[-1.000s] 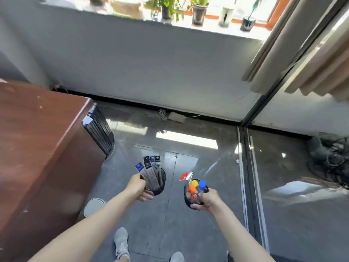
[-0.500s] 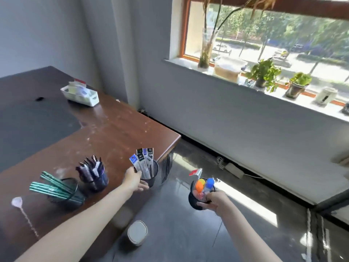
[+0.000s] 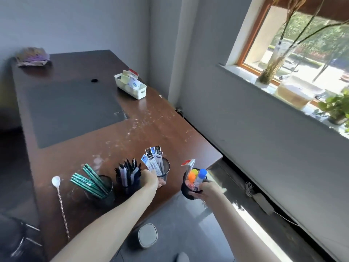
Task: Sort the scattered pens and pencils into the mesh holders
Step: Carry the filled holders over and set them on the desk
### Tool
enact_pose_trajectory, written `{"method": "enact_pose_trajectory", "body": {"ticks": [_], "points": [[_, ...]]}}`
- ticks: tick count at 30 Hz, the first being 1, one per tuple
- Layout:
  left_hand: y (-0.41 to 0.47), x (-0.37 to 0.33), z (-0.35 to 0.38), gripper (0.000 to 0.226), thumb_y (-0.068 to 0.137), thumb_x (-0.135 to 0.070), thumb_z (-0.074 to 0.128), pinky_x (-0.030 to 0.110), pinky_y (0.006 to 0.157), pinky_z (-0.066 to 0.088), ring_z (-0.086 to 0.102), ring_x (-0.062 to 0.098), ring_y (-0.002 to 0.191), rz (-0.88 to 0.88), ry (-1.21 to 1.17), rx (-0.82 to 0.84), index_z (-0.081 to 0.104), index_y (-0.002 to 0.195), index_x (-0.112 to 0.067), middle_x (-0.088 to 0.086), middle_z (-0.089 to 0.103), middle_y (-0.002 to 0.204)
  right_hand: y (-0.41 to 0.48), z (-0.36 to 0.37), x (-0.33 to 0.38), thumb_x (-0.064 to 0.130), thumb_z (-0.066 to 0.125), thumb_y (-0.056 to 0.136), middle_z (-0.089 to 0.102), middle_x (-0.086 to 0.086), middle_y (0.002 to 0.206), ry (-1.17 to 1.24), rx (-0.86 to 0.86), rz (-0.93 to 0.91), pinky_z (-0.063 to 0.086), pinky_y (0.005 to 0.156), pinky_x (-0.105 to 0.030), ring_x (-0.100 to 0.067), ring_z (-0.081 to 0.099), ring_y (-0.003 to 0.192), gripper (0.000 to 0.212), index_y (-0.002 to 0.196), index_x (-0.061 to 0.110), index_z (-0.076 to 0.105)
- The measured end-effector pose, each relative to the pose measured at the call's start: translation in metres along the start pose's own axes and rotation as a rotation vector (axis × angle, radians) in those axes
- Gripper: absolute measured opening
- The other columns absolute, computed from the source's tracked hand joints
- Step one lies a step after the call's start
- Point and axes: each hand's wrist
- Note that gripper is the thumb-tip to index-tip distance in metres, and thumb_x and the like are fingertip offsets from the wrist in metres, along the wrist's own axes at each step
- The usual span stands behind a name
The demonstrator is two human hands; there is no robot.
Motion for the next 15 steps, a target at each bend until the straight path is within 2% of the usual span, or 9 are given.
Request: {"method": "enact_pose_trajectory", "body": {"ticks": [4, 8, 11, 13, 15], "points": [[0.012, 0.002, 0.007, 0.023, 0.097, -0.012, 0.036, 0.023, 0.041, 0.045, 0.064, 0.024, 0.046, -0.013, -0.021, -0.084, 0.053, 0.092, 0.003, 0.014, 0.063, 0.058, 0.028, 0.014, 0.018, -0.022, 0.033, 0.083, 0.058, -0.029, 0.118, -0.023, 0.039, 0.009, 0.052, 0.083, -0.056, -0.042, 0.064, 0.091, 0.043, 0.12, -0.01, 0.051], [0.02, 0.002, 0.019, 0.022, 0.098, -0.013, 0.035, 0.024, 0.046, 0.048, 0.061, 0.02, 0.042, -0.024, -0.045, -0.185, 0.051, 0.096, 0.001, 0.013, 0.063, 0.056, 0.059, 0.017, 0.037, -0.02, 0.033, 0.083, 0.062, -0.026, 0.107, -0.04, 0.057, 0.021, 0.054, 0.076, -0.054, -0.04, 0.063, 0.087, 0.041, 0.116, -0.009, 0.054], [0.026, 0.001, 0.025, 0.022, 0.098, -0.012, 0.031, 0.02, 0.044, 0.047, 0.06, 0.017, 0.04, -0.036, -0.073, -0.277, 0.049, 0.1, 0.0, 0.013, 0.063, 0.059, 0.08, 0.022, 0.053, -0.017, 0.033, 0.086, 0.061, -0.025, 0.111, -0.108, 0.076, 0.049, 0.056, 0.062, -0.048, -0.038, 0.065, 0.072, 0.038, 0.115, -0.006, 0.054], [0.03, 0.001, 0.031, 0.024, 0.098, -0.011, 0.03, 0.02, 0.042, 0.046, 0.059, 0.016, 0.038, -0.05, -0.12, -0.331, 0.049, 0.101, 0.003, 0.015, 0.064, 0.06, 0.091, 0.024, 0.063, -0.015, 0.035, 0.087, 0.062, -0.018, 0.099, -0.136, 0.089, 0.066, 0.056, 0.048, -0.04, -0.033, 0.064, 0.058, 0.033, 0.109, 0.0, 0.054], [0.031, 0.001, 0.037, 0.022, 0.097, -0.009, 0.031, 0.018, 0.038, 0.045, 0.057, 0.014, 0.034, -0.057, -0.164, -0.358, 0.048, 0.099, 0.005, 0.02, 0.065, 0.066, 0.103, 0.026, 0.07, -0.015, 0.037, 0.087, 0.06, -0.014, 0.089, -0.163, 0.109, 0.079, 0.054, 0.042, -0.036, -0.033, 0.064, 0.057, 0.029, 0.104, 0.003, 0.053]]}}
Point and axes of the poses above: each hand's wrist, its own y-axis towards the middle knuckle, its own z-axis out of the palm, x = y × z
